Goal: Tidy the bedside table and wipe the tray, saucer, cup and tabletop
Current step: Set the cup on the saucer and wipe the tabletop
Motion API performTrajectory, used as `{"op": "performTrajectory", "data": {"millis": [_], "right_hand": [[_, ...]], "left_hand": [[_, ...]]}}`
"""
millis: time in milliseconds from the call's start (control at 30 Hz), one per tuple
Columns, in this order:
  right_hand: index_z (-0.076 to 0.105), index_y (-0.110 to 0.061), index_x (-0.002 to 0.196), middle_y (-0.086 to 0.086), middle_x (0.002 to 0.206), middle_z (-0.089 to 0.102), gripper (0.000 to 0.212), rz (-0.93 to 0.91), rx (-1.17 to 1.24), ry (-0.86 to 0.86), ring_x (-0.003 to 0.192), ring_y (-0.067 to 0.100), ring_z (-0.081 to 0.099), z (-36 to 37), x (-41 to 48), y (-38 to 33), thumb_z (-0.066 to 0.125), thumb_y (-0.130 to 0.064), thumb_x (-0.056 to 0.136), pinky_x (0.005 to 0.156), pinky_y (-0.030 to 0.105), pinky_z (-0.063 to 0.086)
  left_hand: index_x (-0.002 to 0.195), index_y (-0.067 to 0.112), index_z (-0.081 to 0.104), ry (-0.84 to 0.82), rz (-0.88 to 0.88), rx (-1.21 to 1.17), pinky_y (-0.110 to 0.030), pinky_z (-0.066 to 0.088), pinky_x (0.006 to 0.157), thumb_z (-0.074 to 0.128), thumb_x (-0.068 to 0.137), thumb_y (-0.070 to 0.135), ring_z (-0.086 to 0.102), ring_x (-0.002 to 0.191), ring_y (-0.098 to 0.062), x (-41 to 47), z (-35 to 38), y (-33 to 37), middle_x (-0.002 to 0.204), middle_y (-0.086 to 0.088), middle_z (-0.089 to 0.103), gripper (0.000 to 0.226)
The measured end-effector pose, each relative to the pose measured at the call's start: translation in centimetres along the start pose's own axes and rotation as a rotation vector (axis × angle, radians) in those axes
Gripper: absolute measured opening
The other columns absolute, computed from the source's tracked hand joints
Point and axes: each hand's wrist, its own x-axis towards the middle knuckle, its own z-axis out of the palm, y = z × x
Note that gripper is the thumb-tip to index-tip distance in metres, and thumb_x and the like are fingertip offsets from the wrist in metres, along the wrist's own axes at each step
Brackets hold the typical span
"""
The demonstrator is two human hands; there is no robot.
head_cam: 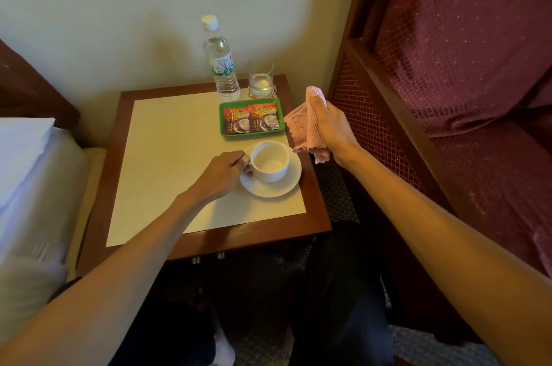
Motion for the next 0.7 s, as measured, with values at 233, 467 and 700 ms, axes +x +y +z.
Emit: {"op": "performTrajectory", "data": {"millis": [233, 467, 700], "right_hand": [[0.064, -0.008, 0.114, 0.006, 0.089, 0.069, 0.051, 0.007, 0.052, -0.020, 0.066, 0.011, 0.068, 0.9, -0.4, -0.7, 0.047, -0.053, 0.099, 0.060, 0.025, 0.055], [0.064, -0.005, 0.120, 0.009, 0.097, 0.072, 0.056, 0.037, 0.238, -0.079, 0.063, 0.005, 0.072, 2.3, -1.3, -2.7, 0.042, -0.053, 0.102, 0.052, 0.019, 0.053], [0.061, -0.018, 0.129, 0.013, 0.119, 0.071, 0.066, 0.288, 0.489, -0.190, 0.096, 0.032, 0.073, 7.6, -1.8, -4.0, 0.044, -0.070, 0.091, 0.071, 0.049, 0.062]], "left_hand": [[0.092, 0.014, 0.069, 0.035, -0.011, 0.098, -0.019, 0.034, 0.069, 0.049, 0.103, 0.025, 0.050, 0.082, -0.015, -0.6, -0.6, 0.3, 0.099, -0.005, 0.062, 0.025], [0.095, 0.014, 0.064, 0.334, -0.020, 0.108, -0.030, 0.041, 0.070, 0.066, 0.093, 0.028, 0.050, 0.071, -0.009, -3.1, -4.0, -1.4, 0.090, 0.001, 0.063, 0.014], [0.093, 0.021, 0.066, 0.227, -0.217, 0.443, -0.031, 0.042, 0.070, 0.073, 0.085, 0.034, 0.054, 0.088, -0.018, -6.9, -6.2, -6.4, 0.094, 0.002, 0.056, 0.017]]}}
